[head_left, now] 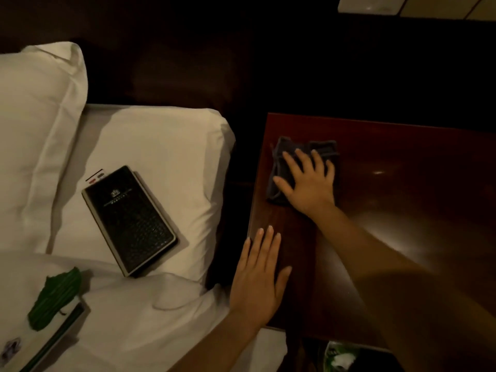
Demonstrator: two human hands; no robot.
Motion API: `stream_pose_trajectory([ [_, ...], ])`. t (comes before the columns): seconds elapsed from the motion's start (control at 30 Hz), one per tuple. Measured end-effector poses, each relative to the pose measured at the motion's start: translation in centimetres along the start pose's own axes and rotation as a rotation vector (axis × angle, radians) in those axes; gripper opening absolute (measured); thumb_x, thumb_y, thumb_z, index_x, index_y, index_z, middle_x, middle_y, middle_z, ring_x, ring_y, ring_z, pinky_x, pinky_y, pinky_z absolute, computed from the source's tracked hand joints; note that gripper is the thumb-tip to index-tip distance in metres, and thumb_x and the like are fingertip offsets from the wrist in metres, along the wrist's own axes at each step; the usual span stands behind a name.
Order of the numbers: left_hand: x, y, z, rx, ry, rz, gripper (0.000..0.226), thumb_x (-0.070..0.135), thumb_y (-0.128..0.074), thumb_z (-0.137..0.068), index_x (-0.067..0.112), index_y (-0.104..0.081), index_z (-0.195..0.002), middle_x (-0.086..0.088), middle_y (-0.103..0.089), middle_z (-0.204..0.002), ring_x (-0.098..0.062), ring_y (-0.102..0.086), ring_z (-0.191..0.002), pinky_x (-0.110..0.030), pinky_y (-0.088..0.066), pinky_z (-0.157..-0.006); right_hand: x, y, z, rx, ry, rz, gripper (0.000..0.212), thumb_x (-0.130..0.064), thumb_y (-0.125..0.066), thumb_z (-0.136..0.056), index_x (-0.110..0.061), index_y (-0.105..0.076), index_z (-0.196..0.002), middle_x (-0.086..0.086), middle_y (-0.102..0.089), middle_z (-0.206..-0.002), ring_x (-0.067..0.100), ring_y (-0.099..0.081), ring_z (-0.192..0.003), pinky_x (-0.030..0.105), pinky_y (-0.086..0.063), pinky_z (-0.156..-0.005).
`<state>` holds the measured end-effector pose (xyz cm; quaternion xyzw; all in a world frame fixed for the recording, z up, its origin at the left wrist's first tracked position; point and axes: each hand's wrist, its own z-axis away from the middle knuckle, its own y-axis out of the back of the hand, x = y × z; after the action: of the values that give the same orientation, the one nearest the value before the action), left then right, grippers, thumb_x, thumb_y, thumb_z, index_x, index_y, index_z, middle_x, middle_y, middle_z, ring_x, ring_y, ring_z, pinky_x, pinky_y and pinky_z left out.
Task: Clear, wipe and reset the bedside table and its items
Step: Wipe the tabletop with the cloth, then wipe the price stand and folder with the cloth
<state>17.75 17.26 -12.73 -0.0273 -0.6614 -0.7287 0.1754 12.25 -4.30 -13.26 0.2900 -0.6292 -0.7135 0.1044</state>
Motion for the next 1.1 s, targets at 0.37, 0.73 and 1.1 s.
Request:
stream_pose_trajectory([
  [0.37, -1.1, 3.5, 8.0, 0.195, 0.411, 0.416, 0.054, 0.037, -0.027, -0.099, 0.015, -0.021, -0.147, -0.001, -0.016, -0.158, -0.013, -0.010, -0.147, -0.028, -0.009, -0.120, -9.1, 0.5, 19.8, -0.125, 0.025, 0.029, 0.049, -0.045, -0.065, -0.081, -0.030, -0.056, -0.127, 0.003, -0.060, -0.131, 0.030, -0.056, -0.119, 0.050, -0.041, -0.099],
  [0.73, -5.4, 14.0, 19.4, 0.274, 1.011, 0.746, 0.041, 0.018, -0.041, -0.096, 0.008, -0.043, -0.136, -0.013, -0.047, -0.140, -0.026, -0.045, -0.128, -0.031, -0.034, -0.106, -22.6, 7.0, 25.5, -0.511, 0.048, -0.457, 0.023, -0.013, -0.049, -0.092, -0.017, -0.062, -0.110, 0.005, -0.057, -0.097, 0.015, -0.059, -0.073, 0.016, -0.039, -0.054],
  [1.1, -20.6, 16.9, 30.6, 0.240, 1.507, 0.746, 0.047, 0.025, -0.053, -0.088, -0.002, -0.046, -0.125, -0.025, -0.051, -0.127, -0.039, -0.051, -0.116, -0.041, -0.045, -0.092, -36.6, 8.9, 20.8, -0.595, 0.202, -0.541, 0.027, -0.014, -0.056, -0.089, -0.010, -0.060, -0.116, 0.013, -0.066, -0.112, 0.027, -0.060, -0.103, 0.024, -0.039, -0.080],
])
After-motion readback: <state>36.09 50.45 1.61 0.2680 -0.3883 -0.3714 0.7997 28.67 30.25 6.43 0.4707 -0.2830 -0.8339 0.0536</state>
